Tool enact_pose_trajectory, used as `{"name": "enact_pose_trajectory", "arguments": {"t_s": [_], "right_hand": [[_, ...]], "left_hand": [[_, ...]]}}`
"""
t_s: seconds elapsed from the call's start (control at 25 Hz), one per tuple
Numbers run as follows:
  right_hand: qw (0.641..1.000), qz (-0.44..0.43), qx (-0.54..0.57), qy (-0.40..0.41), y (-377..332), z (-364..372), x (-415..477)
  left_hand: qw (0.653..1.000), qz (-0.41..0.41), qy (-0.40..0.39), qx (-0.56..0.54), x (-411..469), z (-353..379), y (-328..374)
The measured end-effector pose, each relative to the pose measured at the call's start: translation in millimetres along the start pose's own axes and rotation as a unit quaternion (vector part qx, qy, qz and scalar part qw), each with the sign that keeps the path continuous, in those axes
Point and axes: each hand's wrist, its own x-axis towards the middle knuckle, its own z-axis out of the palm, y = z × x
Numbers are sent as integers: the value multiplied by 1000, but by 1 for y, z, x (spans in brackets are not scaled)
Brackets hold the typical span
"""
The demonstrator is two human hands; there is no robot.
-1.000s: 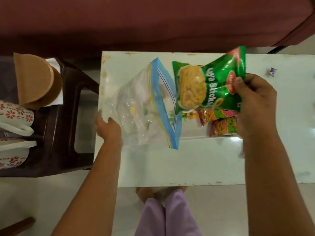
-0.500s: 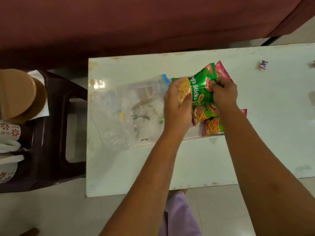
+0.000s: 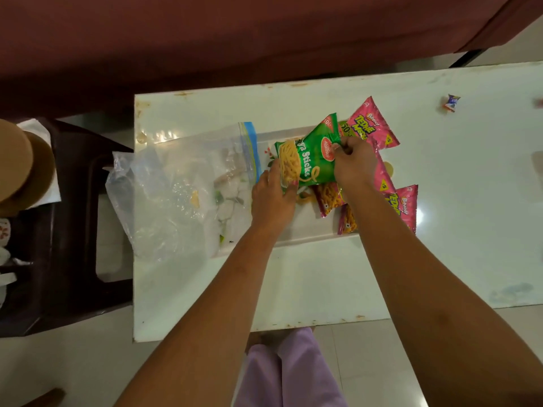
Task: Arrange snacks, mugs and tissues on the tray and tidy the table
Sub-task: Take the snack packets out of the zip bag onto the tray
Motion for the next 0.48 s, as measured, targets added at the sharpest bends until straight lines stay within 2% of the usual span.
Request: {"name": "enact_pose_trajectory", "arguments": {"t_s": [0.28,0.48], "right_hand": [[999,-44,-4,8,-5,-5,17],[991,-102,-84,29,-8,-20,17]], "left_hand": [[983,-7,-33,-178,15,14,21],[965,-54,-39,-255,16,24,26]]}}
